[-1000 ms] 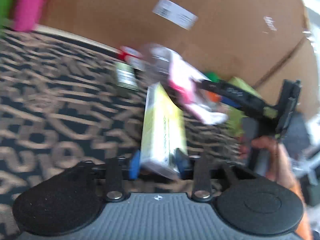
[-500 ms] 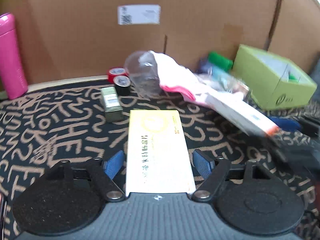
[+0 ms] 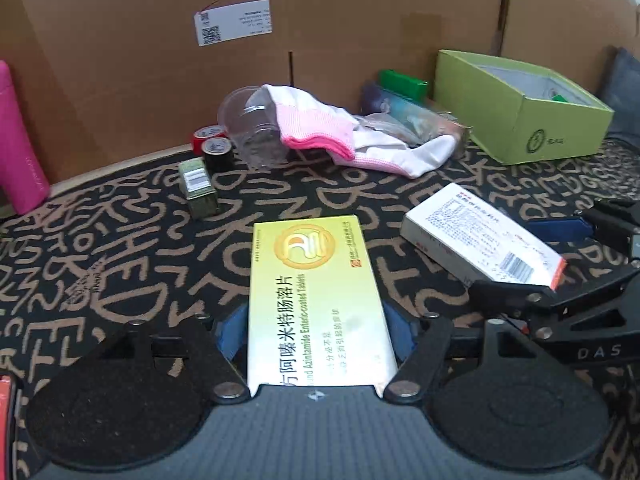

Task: Organize objects
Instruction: 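Grasp the yellow medicine box with the left tool while the right tool grasps the white box, then lower both boxes into the green shoebox and open both tools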

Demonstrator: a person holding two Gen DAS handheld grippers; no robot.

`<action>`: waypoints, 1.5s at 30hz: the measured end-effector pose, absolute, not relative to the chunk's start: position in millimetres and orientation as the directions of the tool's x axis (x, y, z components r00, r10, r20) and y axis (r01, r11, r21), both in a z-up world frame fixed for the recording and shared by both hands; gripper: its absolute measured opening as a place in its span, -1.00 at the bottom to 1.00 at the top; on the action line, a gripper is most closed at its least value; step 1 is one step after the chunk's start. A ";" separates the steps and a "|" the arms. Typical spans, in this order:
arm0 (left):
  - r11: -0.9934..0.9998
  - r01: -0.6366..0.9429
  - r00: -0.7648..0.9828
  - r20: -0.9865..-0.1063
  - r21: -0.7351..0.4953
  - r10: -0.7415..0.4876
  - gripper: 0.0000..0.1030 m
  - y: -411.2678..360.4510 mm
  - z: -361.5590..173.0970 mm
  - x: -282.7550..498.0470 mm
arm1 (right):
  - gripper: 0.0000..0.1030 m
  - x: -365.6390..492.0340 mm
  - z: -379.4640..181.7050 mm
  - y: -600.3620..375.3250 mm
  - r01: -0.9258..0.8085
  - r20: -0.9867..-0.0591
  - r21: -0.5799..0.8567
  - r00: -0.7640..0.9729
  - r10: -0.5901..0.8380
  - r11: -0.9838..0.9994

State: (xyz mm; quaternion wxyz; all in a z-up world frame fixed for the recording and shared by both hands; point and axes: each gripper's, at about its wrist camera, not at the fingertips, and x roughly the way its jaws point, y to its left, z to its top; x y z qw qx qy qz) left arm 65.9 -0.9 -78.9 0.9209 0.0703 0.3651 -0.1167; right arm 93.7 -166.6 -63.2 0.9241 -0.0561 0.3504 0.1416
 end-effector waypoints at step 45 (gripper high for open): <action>0.921 0.352 0.728 -0.569 -0.167 -0.382 0.35 -278.3 25.5 236.8 | 0.27 195.7 32.6 -414.9 0.094 -0.470 -0.033 0.877 -0.098 0.995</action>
